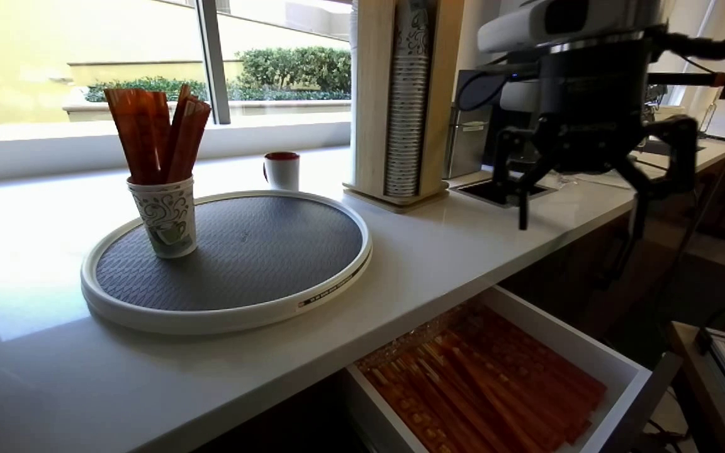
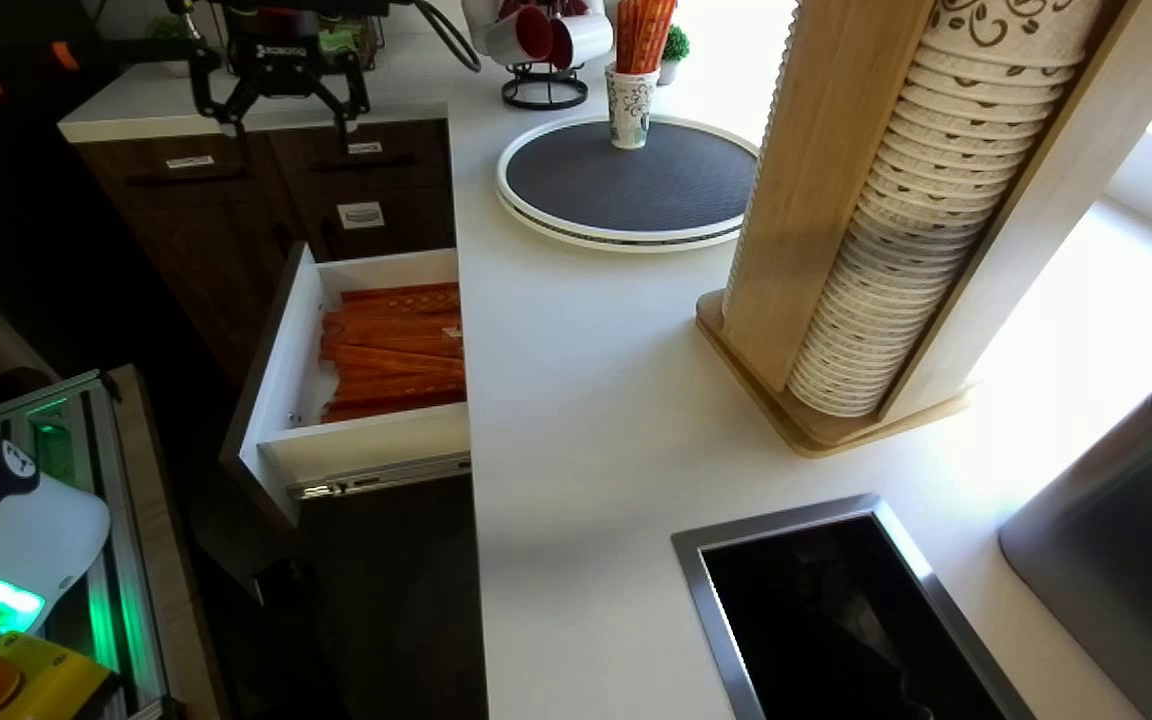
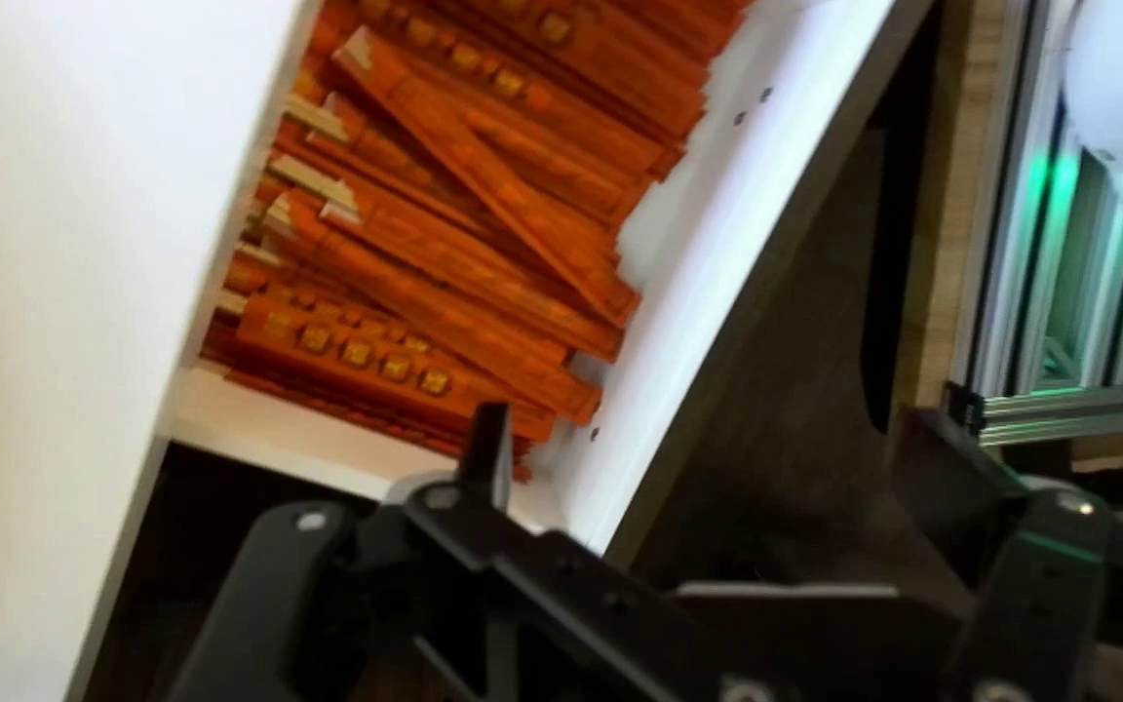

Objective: Put the items on the tray in the drawer

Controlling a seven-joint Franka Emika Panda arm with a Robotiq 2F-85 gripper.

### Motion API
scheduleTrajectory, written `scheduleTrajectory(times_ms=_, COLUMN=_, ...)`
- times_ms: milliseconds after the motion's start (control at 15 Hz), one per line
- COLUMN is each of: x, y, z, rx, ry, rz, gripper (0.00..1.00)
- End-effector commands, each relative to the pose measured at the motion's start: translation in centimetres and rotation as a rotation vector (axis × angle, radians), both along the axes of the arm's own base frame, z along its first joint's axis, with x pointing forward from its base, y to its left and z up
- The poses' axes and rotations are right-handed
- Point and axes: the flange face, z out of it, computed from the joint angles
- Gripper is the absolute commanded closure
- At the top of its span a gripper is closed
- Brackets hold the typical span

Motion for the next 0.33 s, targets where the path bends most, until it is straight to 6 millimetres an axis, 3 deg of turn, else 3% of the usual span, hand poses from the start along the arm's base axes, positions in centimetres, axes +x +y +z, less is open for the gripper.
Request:
scheduleTrajectory(times_ms=0, x=-1.3, y=-1.3, z=0.5, rx=-0.004, ry=0.015, rz=-0.051, gripper=0.00)
scheduleTrajectory(times_ms=133, x=-3.6, y=-3.1, z=1.2, rx=0.002, ry=0.014, rz=-0.105, gripper=0.00)
scheduleTrajectory(times_ms=267, x=-4.6, y=-3.4, z=1.4, rx=0.002, ry=0.003, rz=-0.120, gripper=0.00)
